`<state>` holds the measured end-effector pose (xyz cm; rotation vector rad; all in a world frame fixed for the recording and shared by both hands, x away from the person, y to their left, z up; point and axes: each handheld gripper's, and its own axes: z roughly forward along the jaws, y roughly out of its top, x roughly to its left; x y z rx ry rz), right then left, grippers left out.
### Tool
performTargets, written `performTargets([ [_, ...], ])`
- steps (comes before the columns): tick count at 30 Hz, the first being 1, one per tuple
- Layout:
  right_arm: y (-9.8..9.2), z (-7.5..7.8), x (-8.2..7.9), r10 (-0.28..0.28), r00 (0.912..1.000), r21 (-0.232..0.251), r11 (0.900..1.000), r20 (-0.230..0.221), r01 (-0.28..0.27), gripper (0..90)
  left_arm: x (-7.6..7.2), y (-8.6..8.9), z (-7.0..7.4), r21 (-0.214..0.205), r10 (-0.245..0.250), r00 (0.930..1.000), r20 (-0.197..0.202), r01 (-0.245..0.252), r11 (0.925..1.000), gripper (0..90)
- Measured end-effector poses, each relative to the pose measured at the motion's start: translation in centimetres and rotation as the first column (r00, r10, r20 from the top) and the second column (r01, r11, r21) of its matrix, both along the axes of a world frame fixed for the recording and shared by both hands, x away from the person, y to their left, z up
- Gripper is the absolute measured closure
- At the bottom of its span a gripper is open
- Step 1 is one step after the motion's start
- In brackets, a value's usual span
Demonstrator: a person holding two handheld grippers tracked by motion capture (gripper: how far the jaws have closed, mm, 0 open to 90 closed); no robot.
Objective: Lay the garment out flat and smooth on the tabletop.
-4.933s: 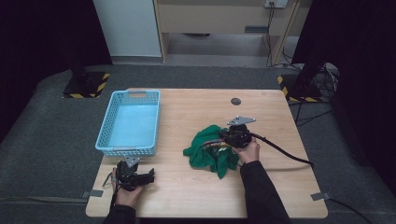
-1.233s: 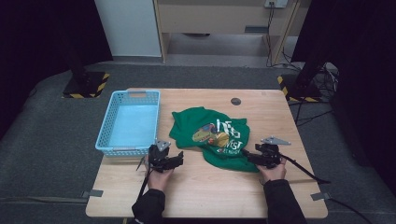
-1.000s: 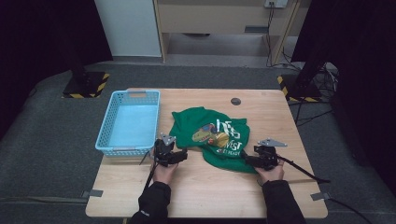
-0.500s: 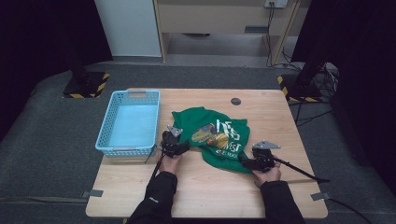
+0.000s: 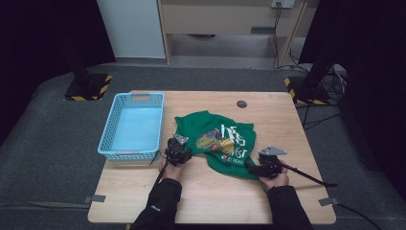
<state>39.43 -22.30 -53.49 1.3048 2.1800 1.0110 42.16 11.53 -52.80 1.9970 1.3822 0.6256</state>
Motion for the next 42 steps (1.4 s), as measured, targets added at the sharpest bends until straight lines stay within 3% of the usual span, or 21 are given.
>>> performTargets([
  [5,-0.8,-0.1,-0.8,0.0,0.9998,0.034,0.9994,-0.022,0.0,25.6,-2.2,0.5,-0.1,-0.019,-0.005,1.0,0.004,0.005,0.9998,56.8],
  [15,-1.3,0.0,-3.0,0.013,0.9999,0.012,0.9999,-0.005,-0.013,25.7,-5.9,0.9,-0.5,-0.056,-0.035,0.9988,0.034,0.037,0.9977,54.0],
  [22,-1.4,0.1,-4.4,0.025,0.9997,0.002,0.9997,0.0,-0.025,25.8,-7.1,1.0,-0.5,-0.063,-0.046,0.9982,0.038,0.048,0.9969,51.6],
  [27,-1.5,0.2,-5.0,0.024,0.9997,0.001,0.9997,-0.001,-0.024,25.5,-7.0,1.3,-0.2,-0.114,-0.057,0.9984,0.002,0.056,0.9919,43.6],
  [29,-1.6,0.4,-5.0,0.027,0.9996,0.009,0.9996,0.001,-0.027,23.4,-6.8,1.5,0.3,-0.113,-0.049,0.9987,0.014,0.05,0.9923,41.0],
  [32,-2.1,1.4,-4.6,0.016,0.9995,0.079,0.9967,0.028,-0.018,23.6,-6.3,1.9,1.5,-0.138,-0.027,0.9982,0.054,0.035,0.9898,38.5],
  [36,-2.4,3.0,-3.6,-0.008,0.998,0.137,0.9906,0.063,0.0,23.7,-4.7,1.8,2.9,-0.137,-0.018,0.9971,0.074,0.028,0.9902,36.1],
  [39,-2.0,3.7,-2.4,-0.023,0.9961,0.141,0.99,0.085,0.011,24.3,-3.4,1.4,3.3,-0.133,-0.013,0.9968,0.079,0.023,0.9908,35.4],
  [42,-1.5,4.0,-0.3,-0.041,0.9966,0.136,0.9903,0.072,0.031,25.1,-2.0,0.8,3.3,-0.105,-0.014,0.9959,0.089,0.023,0.9942,35.0],
])
